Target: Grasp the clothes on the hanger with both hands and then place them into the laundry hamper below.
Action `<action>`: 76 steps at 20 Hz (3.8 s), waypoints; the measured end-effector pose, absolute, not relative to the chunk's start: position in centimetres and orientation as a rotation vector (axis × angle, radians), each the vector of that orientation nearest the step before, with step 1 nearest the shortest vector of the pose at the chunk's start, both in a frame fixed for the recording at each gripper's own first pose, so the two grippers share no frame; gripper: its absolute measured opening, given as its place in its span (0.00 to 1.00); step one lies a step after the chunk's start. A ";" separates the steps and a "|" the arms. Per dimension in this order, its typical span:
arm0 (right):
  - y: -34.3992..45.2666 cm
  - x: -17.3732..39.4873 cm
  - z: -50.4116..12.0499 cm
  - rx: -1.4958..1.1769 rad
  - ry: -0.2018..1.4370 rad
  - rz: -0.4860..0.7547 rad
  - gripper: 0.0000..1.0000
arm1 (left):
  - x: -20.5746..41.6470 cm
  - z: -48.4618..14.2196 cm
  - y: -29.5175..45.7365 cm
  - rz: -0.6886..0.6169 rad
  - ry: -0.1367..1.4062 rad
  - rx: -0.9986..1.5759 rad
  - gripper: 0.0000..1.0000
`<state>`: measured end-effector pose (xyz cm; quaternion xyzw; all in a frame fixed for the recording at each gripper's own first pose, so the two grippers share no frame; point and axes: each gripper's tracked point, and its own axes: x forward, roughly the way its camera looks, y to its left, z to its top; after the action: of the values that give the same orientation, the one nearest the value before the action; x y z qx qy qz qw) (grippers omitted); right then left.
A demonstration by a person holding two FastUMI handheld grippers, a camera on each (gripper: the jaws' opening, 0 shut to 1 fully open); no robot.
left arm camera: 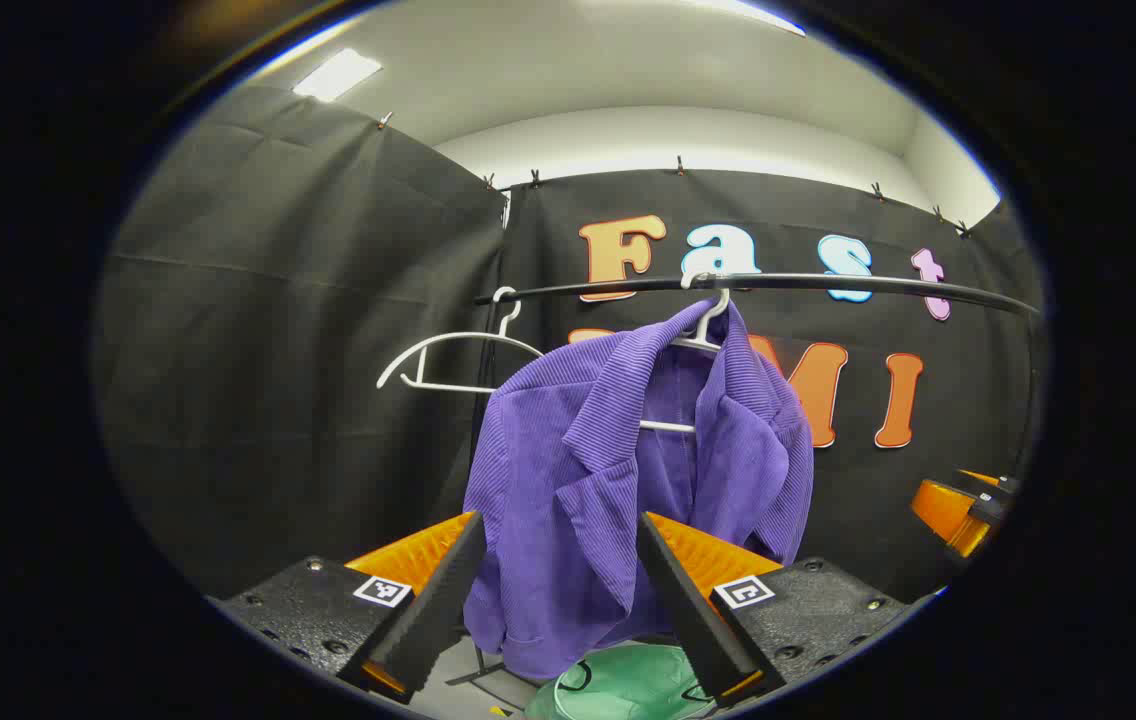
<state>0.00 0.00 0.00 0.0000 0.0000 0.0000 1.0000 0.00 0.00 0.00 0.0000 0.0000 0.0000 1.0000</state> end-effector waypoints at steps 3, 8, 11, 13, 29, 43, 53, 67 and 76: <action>0.1 0.3 -0.1 0.000 0.002 0.009 0.90 | 0.2 -0.3 -0.2 0.001 0.008 0.013 0.92; 1.5 3.5 -0.2 0.000 0.009 0.026 0.90 | 0.9 -0.7 -0.2 0.015 0.021 0.016 0.92; 1.9 3.3 -0.7 0.008 0.022 0.039 0.90 | 1.0 -1.1 -0.3 0.014 0.032 0.001 0.92; 2.2 3.4 -0.9 0.015 0.029 0.047 0.90 | 1.2 -1.3 -0.3 0.015 0.038 -0.002 0.92; 8.7 7.4 -2.7 0.024 0.077 0.135 0.98 | 7.4 -3.1 -3.4 -0.071 0.069 -0.009 0.95; 15.7 14.7 -4.5 0.057 0.085 0.150 0.93 | 16.1 -5.6 -2.5 -0.143 0.095 0.002 0.95; 15.9 18.9 -5.8 0.084 0.123 0.147 0.51 | 16.7 -5.1 -1.9 -0.196 0.101 -0.064 0.17; 10.0 16.3 2.9 0.139 -0.085 0.008 0.08 | 11.1 4.7 0.8 -0.393 0.088 -0.110 0.00; 4.0 16.2 7.9 -0.010 -0.229 -0.195 0.07 | 12.8 10.8 7.1 -0.320 -0.010 -0.127 0.01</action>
<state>16.16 3.98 7.91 -0.0052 -0.1141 -0.0969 0.9887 12.76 7.08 10.78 -0.0631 -0.0052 -0.1593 0.9852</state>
